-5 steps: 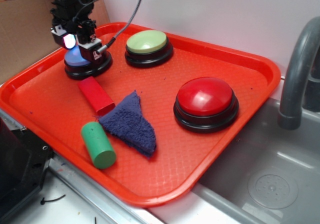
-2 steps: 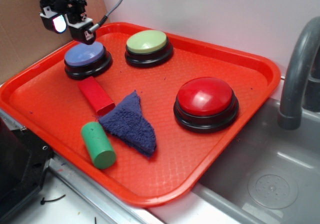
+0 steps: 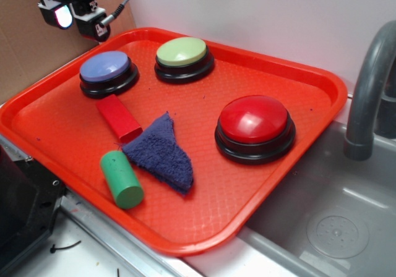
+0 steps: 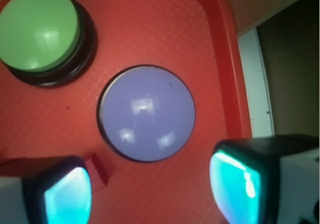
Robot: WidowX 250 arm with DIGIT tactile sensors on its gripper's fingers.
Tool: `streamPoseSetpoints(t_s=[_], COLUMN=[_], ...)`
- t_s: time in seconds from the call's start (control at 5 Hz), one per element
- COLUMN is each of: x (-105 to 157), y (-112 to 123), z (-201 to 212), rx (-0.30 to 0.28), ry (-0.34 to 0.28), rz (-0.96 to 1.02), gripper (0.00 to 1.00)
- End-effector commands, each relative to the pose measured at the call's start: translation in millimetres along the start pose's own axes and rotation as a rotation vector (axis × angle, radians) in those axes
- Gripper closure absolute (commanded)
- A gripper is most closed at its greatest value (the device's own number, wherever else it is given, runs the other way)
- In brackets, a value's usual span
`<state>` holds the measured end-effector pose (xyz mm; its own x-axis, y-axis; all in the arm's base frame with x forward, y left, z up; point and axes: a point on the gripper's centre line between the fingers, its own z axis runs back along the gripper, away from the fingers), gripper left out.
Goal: Push the purple button.
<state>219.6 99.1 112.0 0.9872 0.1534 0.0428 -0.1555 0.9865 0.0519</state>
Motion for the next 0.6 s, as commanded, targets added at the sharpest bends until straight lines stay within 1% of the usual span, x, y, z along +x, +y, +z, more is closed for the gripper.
streamPoseSetpoints(t_s=[0.0,0.2,0.4], x=[4.0,0.6,-3.3], y=[10.5,10.3,5.8], z=[41.4,58.4,72.7], rx=[-0.002,0.006,0.04], ry=[-0.109,-0.142,-0.164], rz=[0.043,0.084,0.105], gripper=[0.0,0.0,0.0])
